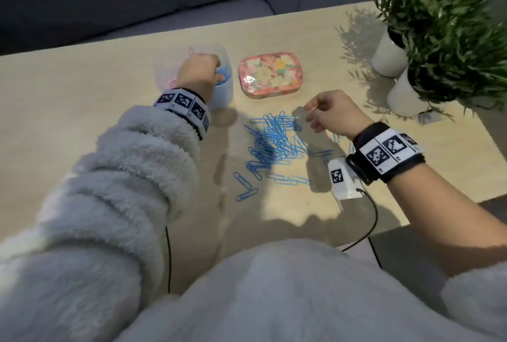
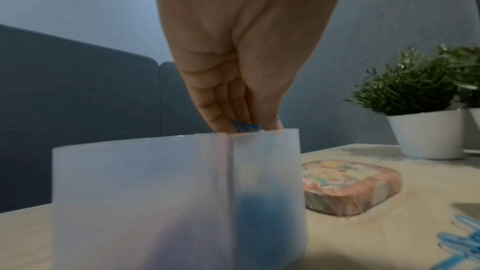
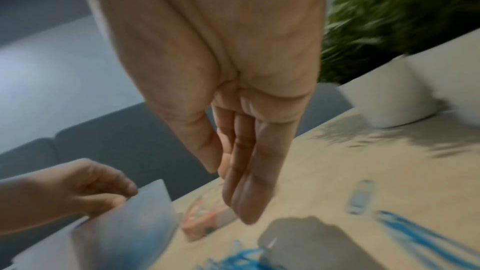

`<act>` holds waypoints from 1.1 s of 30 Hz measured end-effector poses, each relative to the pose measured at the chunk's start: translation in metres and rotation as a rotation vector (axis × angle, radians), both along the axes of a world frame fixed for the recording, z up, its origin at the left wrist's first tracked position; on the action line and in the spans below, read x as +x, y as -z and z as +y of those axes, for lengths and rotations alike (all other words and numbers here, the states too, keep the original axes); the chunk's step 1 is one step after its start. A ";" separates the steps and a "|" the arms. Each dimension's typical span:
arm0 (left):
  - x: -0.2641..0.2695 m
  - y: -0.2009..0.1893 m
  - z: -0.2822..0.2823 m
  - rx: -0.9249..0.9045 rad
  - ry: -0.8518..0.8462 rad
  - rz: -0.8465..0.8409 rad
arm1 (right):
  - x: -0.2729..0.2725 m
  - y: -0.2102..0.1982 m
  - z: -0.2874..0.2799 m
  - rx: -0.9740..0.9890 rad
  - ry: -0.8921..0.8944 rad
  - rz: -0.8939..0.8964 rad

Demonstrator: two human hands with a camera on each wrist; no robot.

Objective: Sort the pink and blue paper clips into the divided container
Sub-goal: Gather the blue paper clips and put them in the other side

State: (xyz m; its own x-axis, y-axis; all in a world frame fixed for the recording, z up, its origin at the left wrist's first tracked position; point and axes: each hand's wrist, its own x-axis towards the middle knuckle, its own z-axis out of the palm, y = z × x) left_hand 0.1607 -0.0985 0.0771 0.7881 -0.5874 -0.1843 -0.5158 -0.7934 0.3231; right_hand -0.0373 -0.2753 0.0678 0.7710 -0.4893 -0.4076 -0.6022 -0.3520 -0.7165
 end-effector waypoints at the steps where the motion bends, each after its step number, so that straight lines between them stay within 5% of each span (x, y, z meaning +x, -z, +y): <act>1: -0.005 0.002 0.003 -0.028 0.025 -0.019 | -0.018 0.005 -0.008 -0.033 0.021 0.043; 5: -0.051 0.011 0.029 -0.277 0.158 -0.229 | -0.084 0.021 -0.025 -0.282 0.052 0.293; 9: -0.119 0.042 0.065 -0.140 0.168 0.115 | -0.116 0.040 -0.008 -0.239 0.063 0.351; 12: -0.146 0.065 0.079 0.001 0.194 0.273 | -0.107 0.056 0.016 -0.219 0.084 0.177; 16: -0.161 0.071 0.067 -0.081 0.223 0.259 | -0.080 0.059 0.036 -0.099 -0.083 0.084; 19: -0.167 0.071 0.059 -0.111 0.247 0.240 | -0.063 0.050 0.010 -0.265 0.019 0.035; 23: -0.168 0.070 0.064 -0.088 0.290 0.151 | -0.060 0.040 -0.028 -0.502 0.170 0.319; 33: -0.169 0.074 0.040 -0.012 0.423 0.074 | -0.071 0.057 0.063 -0.412 -0.280 0.162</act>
